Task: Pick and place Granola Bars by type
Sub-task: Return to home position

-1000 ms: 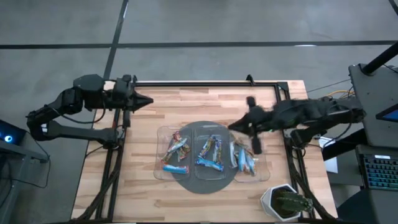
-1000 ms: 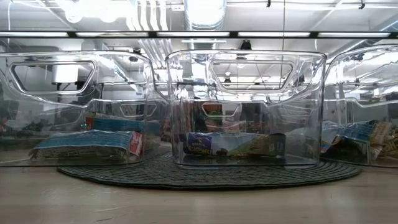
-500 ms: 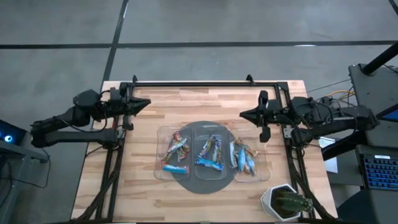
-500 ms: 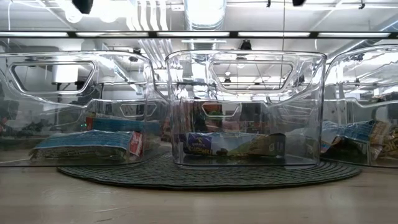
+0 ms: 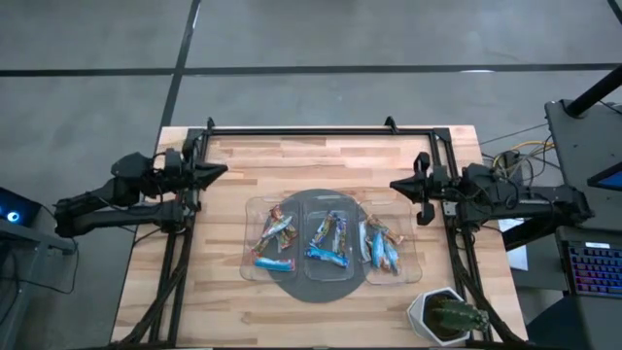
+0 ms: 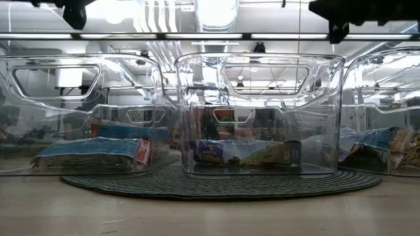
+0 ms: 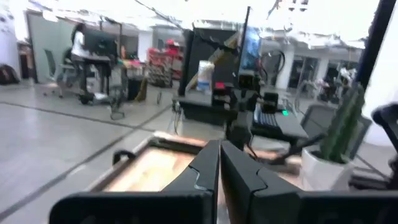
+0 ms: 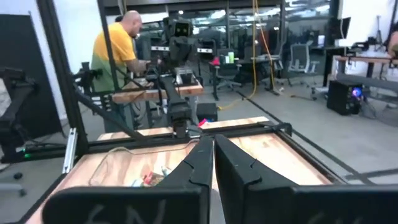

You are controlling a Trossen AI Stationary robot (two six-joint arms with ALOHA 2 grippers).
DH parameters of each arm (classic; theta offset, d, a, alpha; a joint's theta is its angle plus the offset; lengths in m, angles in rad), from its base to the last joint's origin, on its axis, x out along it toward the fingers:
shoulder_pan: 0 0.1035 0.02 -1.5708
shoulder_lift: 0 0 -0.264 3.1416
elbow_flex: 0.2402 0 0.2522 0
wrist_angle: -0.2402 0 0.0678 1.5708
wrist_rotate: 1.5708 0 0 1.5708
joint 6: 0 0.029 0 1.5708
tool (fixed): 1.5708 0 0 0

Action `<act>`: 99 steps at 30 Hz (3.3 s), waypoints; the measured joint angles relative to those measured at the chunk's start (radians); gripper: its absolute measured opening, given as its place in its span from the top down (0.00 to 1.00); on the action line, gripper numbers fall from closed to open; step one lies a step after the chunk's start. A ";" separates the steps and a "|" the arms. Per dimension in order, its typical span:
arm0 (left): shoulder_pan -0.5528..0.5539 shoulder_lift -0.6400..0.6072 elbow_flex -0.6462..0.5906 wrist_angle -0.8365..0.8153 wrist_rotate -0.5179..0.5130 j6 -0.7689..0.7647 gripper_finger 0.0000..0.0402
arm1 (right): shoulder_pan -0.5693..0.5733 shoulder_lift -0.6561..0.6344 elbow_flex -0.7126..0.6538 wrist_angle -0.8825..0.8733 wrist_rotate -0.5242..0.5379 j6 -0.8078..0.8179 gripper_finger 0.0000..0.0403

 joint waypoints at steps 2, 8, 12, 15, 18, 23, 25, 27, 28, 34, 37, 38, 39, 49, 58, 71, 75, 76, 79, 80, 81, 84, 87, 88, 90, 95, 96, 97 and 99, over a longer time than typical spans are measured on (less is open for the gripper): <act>0.000 -0.020 -0.040 -0.006 0.009 -0.002 1.00 | 0.000 -0.025 -0.035 0.000 -0.004 -0.006 0.98; 0.000 -0.103 -0.161 0.011 0.008 -0.008 1.00 | -0.006 -0.080 -0.114 -0.001 0.000 -0.011 0.98; 0.000 -0.164 -0.243 0.015 0.001 -0.013 1.00 | -0.007 -0.102 -0.164 0.000 0.008 -0.011 0.98; 0.000 -0.204 -0.298 0.019 -0.008 -0.016 1.00 | -0.016 -0.106 -0.202 -0.003 0.011 -0.036 0.98; 0.000 -0.242 -0.348 0.045 -0.020 -0.019 1.00 | -0.023 -0.107 -0.232 0.002 0.036 -0.048 0.98; 0.000 -0.278 -0.415 0.126 -0.091 -0.009 1.00 | -0.033 -0.107 -0.284 0.085 0.046 -0.048 0.98; 0.000 -0.279 -0.435 0.145 -0.122 0.014 1.00 | -0.034 -0.107 -0.297 0.099 0.054 -0.052 0.98; 0.000 -0.280 -0.452 0.154 -0.127 0.018 1.00 | -0.034 -0.107 -0.307 0.102 0.059 -0.057 0.98; 0.000 -0.280 -0.460 0.160 -0.126 0.005 1.00 | -0.034 -0.107 -0.311 0.103 0.060 -0.057 0.98; -0.005 -0.280 -0.513 0.266 -0.071 -0.019 1.00 | -0.034 -0.107 -0.342 0.165 0.061 -0.056 0.98; -0.005 -0.280 -0.532 0.288 -0.034 -0.023 1.00 | -0.034 -0.107 -0.343 0.168 0.057 -0.058 0.98; -0.005 -0.280 -0.536 0.284 -0.022 -0.025 1.00 | -0.034 -0.107 -0.343 0.168 0.053 -0.058 0.98; -0.005 -0.280 -0.540 0.283 -0.006 -0.028 1.00 | -0.034 -0.107 -0.343 0.168 0.039 -0.056 0.98; -0.007 -0.274 -0.559 0.259 0.028 -0.089 1.00 | -0.034 -0.107 -0.347 0.117 0.007 -0.052 0.98; -0.010 -0.274 -0.560 0.209 0.021 -0.095 1.00 | -0.034 -0.103 -0.360 0.086 0.008 -0.056 0.98; -0.010 -0.274 -0.560 0.186 0.006 -0.027 1.00 | -0.034 -0.105 -0.369 0.035 0.008 -0.060 0.98; -0.010 -0.274 -0.561 0.213 -0.003 -0.021 1.00 | -0.034 -0.108 -0.369 0.104 0.007 -0.066 0.98; -0.010 -0.274 -0.561 0.214 -0.003 -0.020 1.00 | -0.034 -0.108 -0.369 0.129 0.006 -0.066 0.98; -0.010 -0.274 -0.561 0.213 -0.003 -0.020 1.00 | -0.034 -0.110 -0.369 0.166 0.001 -0.065 0.98; -0.010 -0.274 -0.561 0.212 -0.003 -0.020 1.00 | -0.034 -0.115 -0.369 0.166 0.000 -0.061 0.98; -0.010 -0.274 -0.561 0.212 -0.003 -0.020 1.00 | -0.034 -0.117 -0.369 0.164 -0.001 -0.056 0.98; -0.010 -0.274 -0.561 0.212 -0.003 -0.020 1.00 | -0.033 -0.131 -0.369 0.142 -0.001 -0.033 0.98; -0.010 -0.274 -0.561 0.211 -0.003 -0.020 1.00 | -0.033 -0.158 -0.369 0.138 -0.001 -0.030 0.98; -0.010 -0.274 -0.561 0.211 -0.003 -0.020 1.00 | -0.033 -0.174 -0.369 0.139 -0.001 -0.039 0.98; -0.010 -0.274 -0.561 0.211 -0.003 -0.020 1.00 | -0.033 -0.210 -0.368 0.125 -0.001 -0.062 0.98; -0.010 -0.274 -0.561 0.211 -0.003 -0.018 1.00 | -0.034 -0.314 -0.368 0.032 0.007 -0.062 0.98; -0.010 -0.274 -0.562 0.211 -0.003 -0.015 1.00 | -0.033 -0.337 -0.368 0.011 0.007 -0.063 0.98; -0.010 -0.274 -0.562 0.211 -0.003 -0.014 1.00 | -0.034 -0.360 -0.368 -0.012 0.007 -0.066 0.98; -0.010 -0.274 -0.562 0.211 -0.003 -0.014 1.00 | -0.034 -0.411 -0.369 -0.061 0.008 -0.072 0.98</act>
